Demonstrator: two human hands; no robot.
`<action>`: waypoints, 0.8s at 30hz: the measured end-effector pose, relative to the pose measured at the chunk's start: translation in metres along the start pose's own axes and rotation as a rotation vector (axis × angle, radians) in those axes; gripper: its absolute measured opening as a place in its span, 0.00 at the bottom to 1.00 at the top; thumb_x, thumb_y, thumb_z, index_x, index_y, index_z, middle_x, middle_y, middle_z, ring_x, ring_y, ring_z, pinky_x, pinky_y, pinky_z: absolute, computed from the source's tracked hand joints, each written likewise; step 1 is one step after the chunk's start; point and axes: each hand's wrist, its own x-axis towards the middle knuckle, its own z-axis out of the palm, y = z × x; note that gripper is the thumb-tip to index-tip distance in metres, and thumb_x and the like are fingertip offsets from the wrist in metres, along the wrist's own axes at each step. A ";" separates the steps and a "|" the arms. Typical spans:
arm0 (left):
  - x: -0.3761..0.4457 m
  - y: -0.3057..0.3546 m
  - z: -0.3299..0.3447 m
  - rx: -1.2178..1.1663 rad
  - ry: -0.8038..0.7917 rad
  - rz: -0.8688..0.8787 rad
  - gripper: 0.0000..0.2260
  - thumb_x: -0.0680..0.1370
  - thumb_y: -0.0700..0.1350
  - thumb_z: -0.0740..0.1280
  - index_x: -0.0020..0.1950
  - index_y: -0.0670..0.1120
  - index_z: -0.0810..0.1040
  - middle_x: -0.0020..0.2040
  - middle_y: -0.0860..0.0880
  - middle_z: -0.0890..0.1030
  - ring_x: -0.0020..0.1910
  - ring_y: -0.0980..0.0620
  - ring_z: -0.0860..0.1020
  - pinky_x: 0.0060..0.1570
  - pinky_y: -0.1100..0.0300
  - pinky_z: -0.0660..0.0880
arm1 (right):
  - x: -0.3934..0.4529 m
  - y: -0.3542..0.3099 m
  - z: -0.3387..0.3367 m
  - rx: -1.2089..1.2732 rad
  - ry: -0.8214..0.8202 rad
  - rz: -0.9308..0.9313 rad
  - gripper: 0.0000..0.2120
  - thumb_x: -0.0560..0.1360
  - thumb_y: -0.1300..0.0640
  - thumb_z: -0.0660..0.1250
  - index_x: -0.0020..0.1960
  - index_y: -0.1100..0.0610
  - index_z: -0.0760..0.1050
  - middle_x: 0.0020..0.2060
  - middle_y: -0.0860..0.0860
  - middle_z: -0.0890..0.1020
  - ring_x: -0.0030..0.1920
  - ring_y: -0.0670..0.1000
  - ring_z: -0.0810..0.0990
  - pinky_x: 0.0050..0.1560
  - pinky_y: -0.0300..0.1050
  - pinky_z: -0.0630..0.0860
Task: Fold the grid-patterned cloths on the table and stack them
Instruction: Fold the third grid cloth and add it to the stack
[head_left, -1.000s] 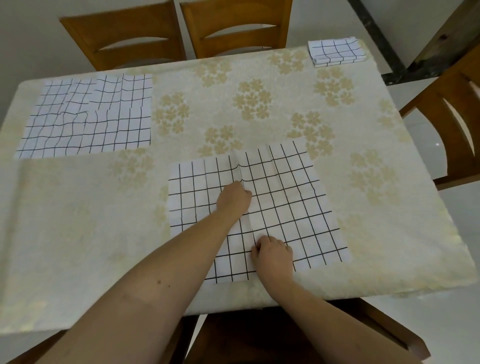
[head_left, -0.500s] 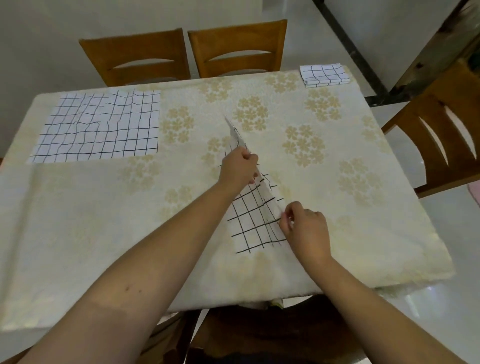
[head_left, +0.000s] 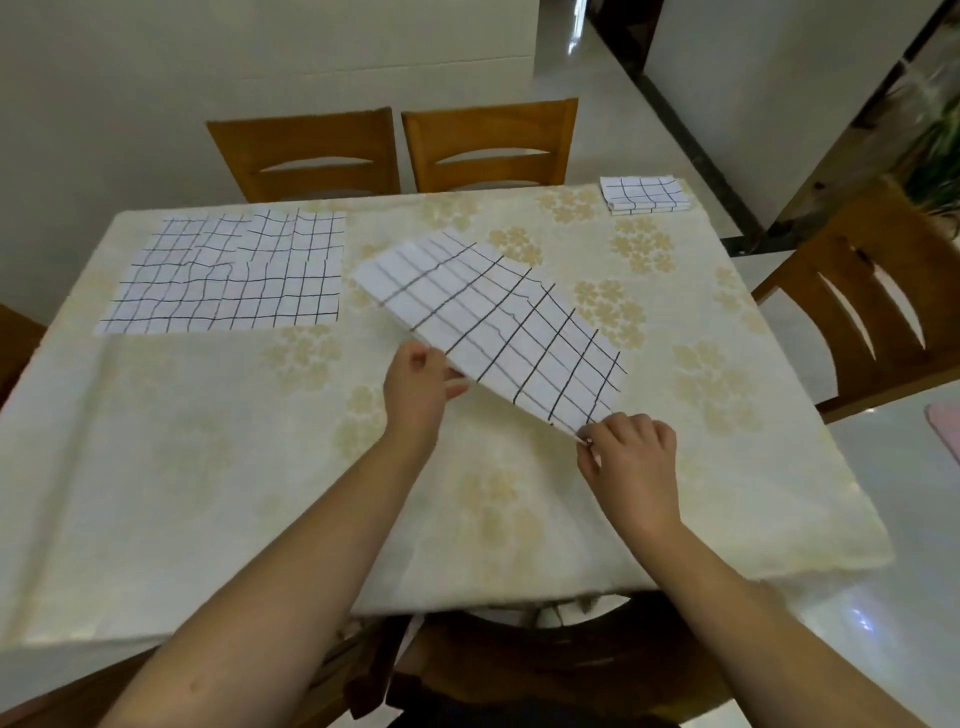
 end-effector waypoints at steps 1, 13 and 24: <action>-0.003 -0.015 -0.008 0.002 0.008 -0.045 0.07 0.81 0.39 0.60 0.43 0.43 0.70 0.40 0.43 0.75 0.34 0.50 0.81 0.40 0.54 0.81 | -0.009 0.002 0.005 0.002 -0.031 0.012 0.06 0.67 0.60 0.75 0.42 0.53 0.81 0.38 0.49 0.79 0.41 0.56 0.76 0.48 0.50 0.65; -0.058 -0.156 -0.077 0.058 0.009 -0.596 0.08 0.83 0.41 0.58 0.49 0.39 0.73 0.47 0.39 0.81 0.39 0.45 0.81 0.38 0.54 0.80 | -0.090 0.016 0.028 0.304 -0.693 0.733 0.10 0.78 0.54 0.63 0.56 0.57 0.77 0.49 0.55 0.81 0.45 0.56 0.79 0.42 0.45 0.71; -0.030 -0.152 -0.106 0.110 0.089 -0.540 0.13 0.82 0.47 0.60 0.52 0.36 0.75 0.40 0.40 0.80 0.30 0.48 0.78 0.26 0.61 0.77 | -0.100 -0.008 0.044 0.688 -0.823 1.174 0.08 0.77 0.54 0.66 0.44 0.59 0.79 0.35 0.54 0.83 0.39 0.56 0.82 0.49 0.57 0.81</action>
